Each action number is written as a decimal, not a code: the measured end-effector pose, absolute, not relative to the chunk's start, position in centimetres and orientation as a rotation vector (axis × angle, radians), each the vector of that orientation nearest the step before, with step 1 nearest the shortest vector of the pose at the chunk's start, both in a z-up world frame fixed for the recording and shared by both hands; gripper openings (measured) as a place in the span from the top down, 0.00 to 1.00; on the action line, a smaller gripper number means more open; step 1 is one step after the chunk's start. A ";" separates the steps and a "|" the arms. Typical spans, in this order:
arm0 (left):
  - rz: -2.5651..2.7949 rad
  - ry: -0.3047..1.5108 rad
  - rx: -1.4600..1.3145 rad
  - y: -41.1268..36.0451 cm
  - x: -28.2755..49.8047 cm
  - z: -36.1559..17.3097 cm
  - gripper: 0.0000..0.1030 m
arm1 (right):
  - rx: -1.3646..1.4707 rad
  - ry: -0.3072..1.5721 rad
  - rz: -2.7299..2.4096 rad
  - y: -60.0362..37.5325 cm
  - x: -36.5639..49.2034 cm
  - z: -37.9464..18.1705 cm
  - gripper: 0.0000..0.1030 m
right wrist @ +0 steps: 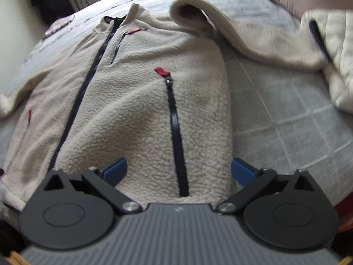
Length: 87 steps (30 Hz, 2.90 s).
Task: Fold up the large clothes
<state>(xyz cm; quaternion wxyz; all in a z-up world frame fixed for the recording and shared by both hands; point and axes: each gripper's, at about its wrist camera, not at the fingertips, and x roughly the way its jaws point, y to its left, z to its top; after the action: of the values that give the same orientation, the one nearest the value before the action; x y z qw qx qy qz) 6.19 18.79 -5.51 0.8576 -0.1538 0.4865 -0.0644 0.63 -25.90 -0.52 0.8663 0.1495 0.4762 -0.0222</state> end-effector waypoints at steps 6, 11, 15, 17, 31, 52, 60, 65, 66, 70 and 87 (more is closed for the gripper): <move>-0.222 1.027 -0.443 19.5 4.1 -7.2 0.45 | 0.448 1.009 -0.035 -27.7 -0.7 -2.7 0.45; -0.274 0.993 -0.518 19.0 2.3 -5.8 0.79 | 0.445 0.916 0.041 -28.3 -3.2 -0.6 0.91; -0.311 0.930 -0.507 18.2 0.2 -2.6 0.81 | 0.427 0.816 0.008 -30.1 -5.1 3.5 0.93; -0.334 0.957 -0.481 17.5 -0.5 -2.3 0.81 | 0.377 0.823 -0.024 -30.5 -5.3 4.5 0.93; -0.170 0.798 -0.029 13.0 3.9 -0.1 0.05 | 0.388 0.777 -0.251 -37.3 -1.3 3.2 0.20; -0.437 0.704 0.074 -9.6 24.4 -2.9 0.15 | 0.660 0.422 -0.561 -47.4 11.4 -2.1 0.90; -0.511 0.683 -0.036 -18.0 32.5 -4.2 0.66 | 0.416 0.189 -0.521 -54.2 11.8 9.9 0.92; -0.641 0.709 -0.110 -24.8 34.5 -5.4 0.75 | 0.260 0.171 -0.580 -59.9 13.6 14.0 0.92; -0.668 0.709 -0.110 -26.4 34.7 -5.7 0.75 | 0.259 0.174 -0.581 -60.9 13.7 14.1 0.92; -0.745 0.741 -0.087 -32.8 35.6 -7.3 0.78 | 0.217 0.224 -0.574 -62.5 14.5 12.2 0.92; -0.586 0.628 -0.205 -35.8 36.4 -4.7 0.78 | 0.174 0.267 -0.505 -61.1 13.3 13.3 0.92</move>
<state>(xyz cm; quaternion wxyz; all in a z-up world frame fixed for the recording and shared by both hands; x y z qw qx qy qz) 36.37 -35.84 -4.71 0.9041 -0.0993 0.3037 -0.2838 13.35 -61.14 13.30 0.9558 0.0855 0.1315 -0.2487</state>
